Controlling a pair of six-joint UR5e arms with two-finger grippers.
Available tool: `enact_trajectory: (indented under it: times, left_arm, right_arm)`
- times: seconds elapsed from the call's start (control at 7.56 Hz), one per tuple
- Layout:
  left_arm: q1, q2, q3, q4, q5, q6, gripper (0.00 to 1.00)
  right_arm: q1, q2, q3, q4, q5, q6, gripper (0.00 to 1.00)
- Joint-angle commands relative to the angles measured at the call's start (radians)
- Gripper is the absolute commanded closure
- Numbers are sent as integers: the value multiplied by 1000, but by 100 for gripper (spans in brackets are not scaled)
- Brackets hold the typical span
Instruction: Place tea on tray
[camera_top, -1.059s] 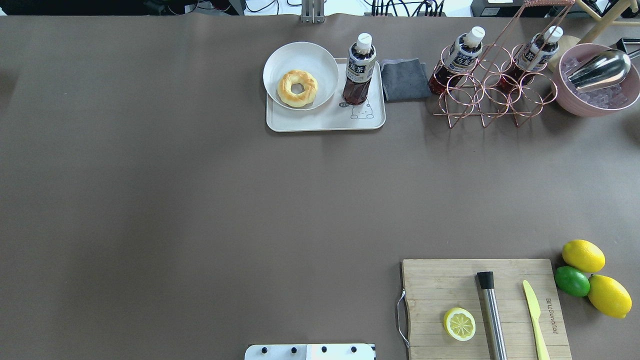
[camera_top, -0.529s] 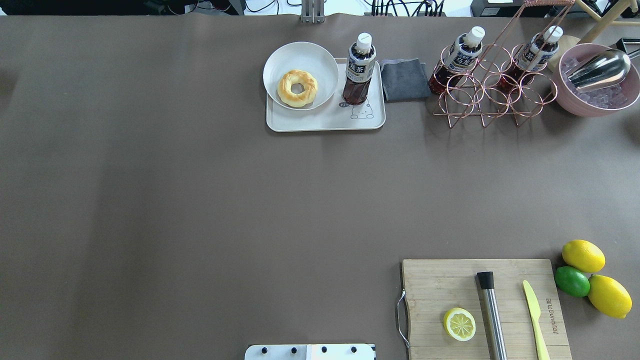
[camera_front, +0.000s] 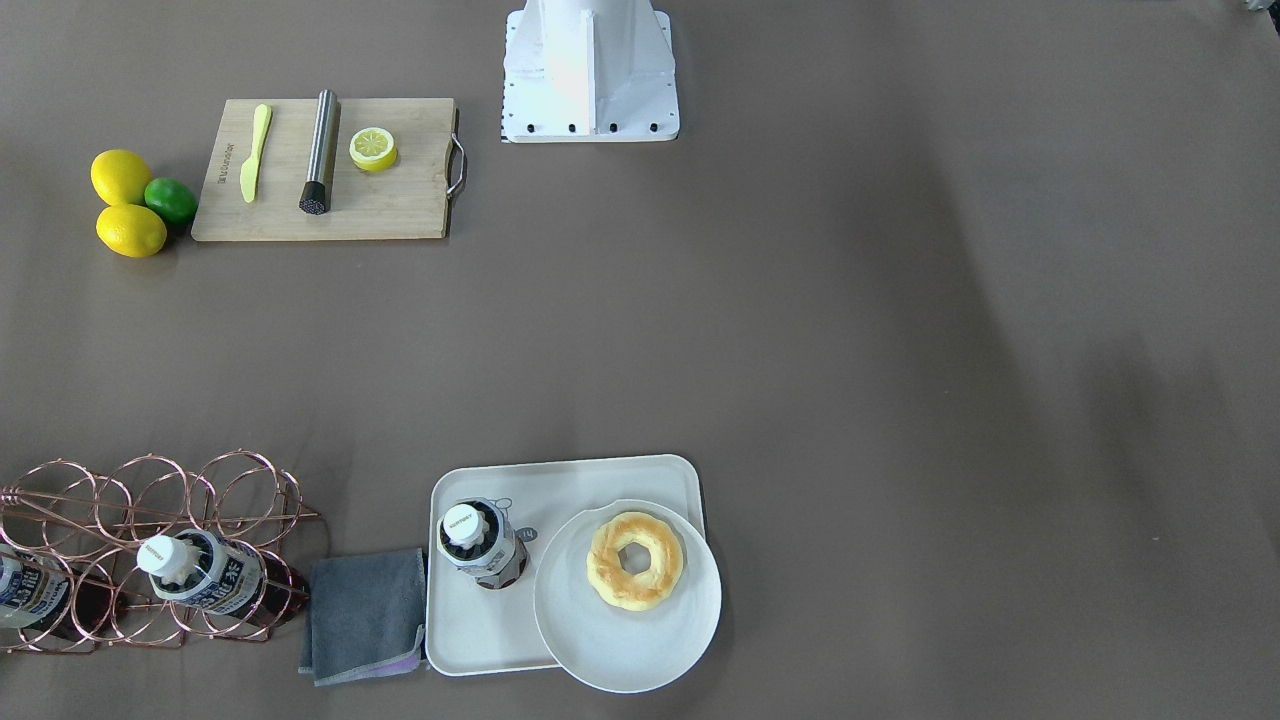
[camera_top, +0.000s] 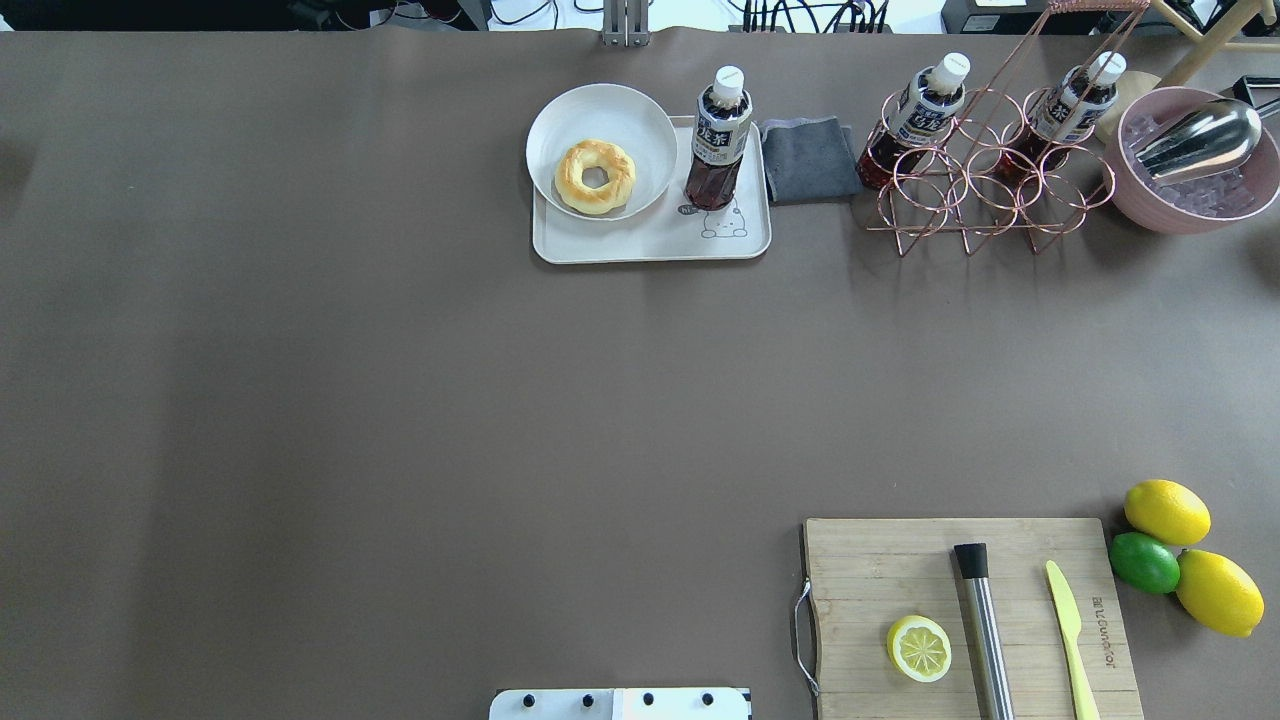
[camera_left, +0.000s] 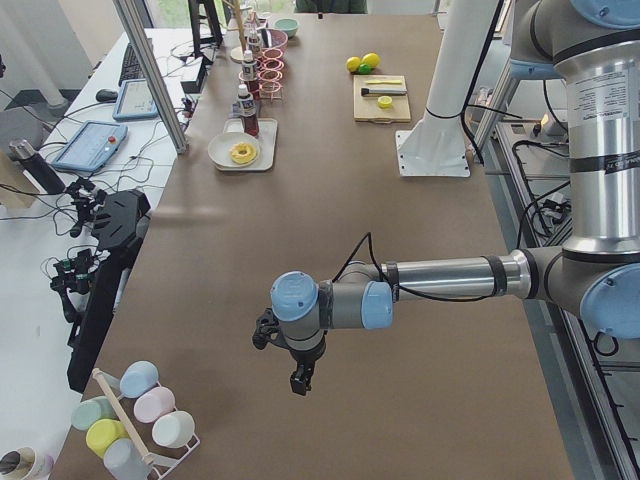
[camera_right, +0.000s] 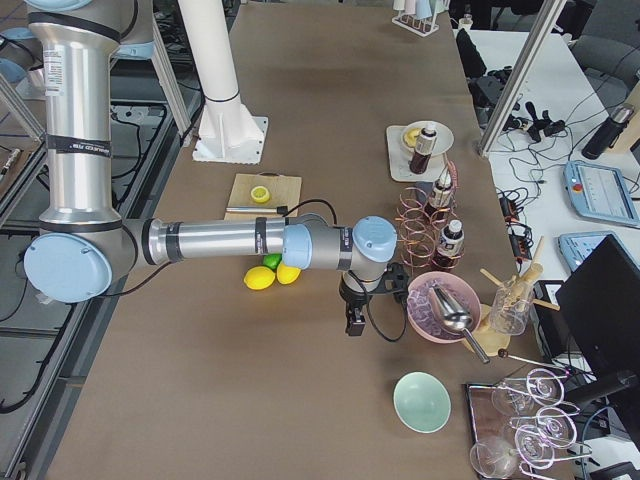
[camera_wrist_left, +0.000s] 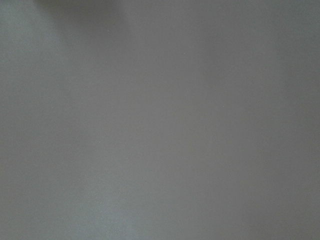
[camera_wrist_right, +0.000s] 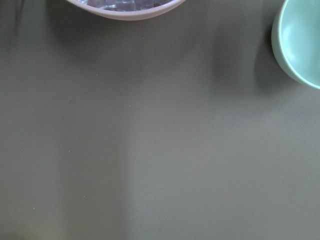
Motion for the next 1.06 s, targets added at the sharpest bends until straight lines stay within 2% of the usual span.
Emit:
enact_trajectory:
  times: [0.0, 0.93]
  left_arm:
    - [0, 3, 4, 0, 3, 5, 1]
    - [0, 13, 28, 6, 5, -5, 1]
  right_arm:
    - [0, -4, 0, 0, -2, 0, 0]
    - [0, 0, 18, 0, 2, 0, 0]
